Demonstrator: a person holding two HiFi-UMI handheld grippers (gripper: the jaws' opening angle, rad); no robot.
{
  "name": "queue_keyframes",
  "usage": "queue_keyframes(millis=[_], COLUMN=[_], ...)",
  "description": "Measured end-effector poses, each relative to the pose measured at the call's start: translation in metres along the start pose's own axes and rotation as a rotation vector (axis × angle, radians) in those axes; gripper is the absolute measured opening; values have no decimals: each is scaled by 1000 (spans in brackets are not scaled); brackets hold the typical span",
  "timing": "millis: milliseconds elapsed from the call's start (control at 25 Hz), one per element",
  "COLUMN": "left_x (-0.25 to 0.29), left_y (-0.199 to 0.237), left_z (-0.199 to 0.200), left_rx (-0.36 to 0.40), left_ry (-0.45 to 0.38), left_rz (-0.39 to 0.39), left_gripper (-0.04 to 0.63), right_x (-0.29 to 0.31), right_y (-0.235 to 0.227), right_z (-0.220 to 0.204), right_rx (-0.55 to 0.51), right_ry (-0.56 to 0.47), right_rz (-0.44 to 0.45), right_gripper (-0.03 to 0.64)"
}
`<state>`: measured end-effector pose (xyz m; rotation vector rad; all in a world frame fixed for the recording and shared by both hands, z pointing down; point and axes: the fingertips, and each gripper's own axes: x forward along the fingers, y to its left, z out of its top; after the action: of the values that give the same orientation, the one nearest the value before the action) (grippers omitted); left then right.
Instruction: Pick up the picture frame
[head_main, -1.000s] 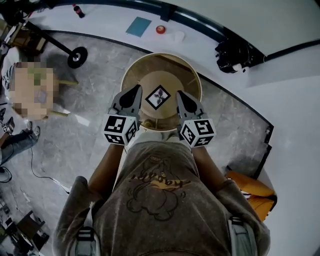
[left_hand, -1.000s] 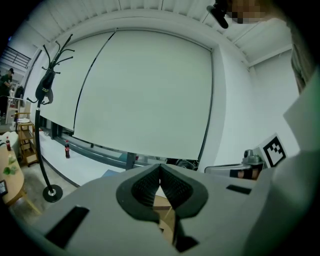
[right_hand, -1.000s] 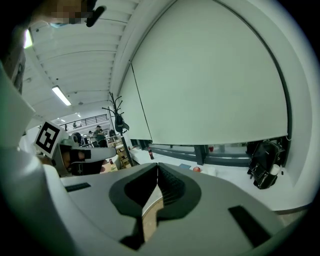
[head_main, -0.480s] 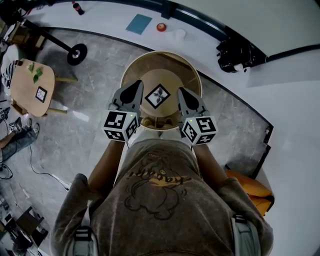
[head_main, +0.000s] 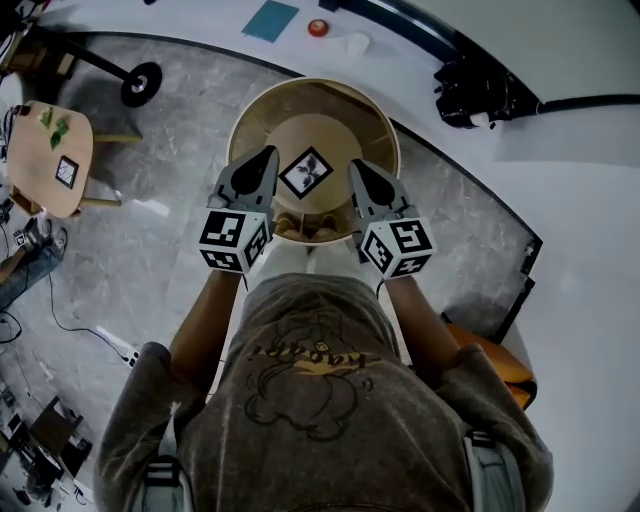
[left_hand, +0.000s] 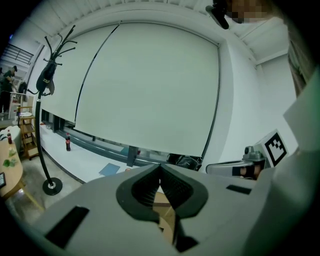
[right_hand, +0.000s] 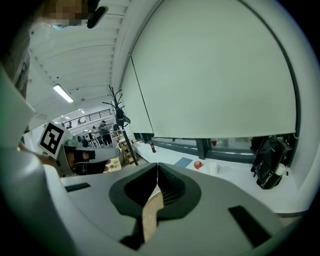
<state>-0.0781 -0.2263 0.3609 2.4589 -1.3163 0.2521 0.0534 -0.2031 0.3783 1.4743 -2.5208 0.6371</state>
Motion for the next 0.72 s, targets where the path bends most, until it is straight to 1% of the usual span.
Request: queue_keyframes(millis=[160, 400, 520, 720], left_x=[7, 24, 33, 50], left_y=[9, 20, 27, 42], left_z=[-19, -56, -73, -104], left_rx=[-23, -46, -65, -73], left_ry=[25, 46, 48, 39], left_rz=[6, 21, 32, 30], left_gripper=[18, 18, 18, 18], right_x=[11, 30, 40, 63], right_y=[-3, -21, -31, -44], right_z=[-19, -53, -69, -99], right_rx=[13, 34, 39, 30], right_ry=[27, 44, 45, 56], right_rz=[-1, -7, -18, -32], right_gripper=[18, 20, 20, 20])
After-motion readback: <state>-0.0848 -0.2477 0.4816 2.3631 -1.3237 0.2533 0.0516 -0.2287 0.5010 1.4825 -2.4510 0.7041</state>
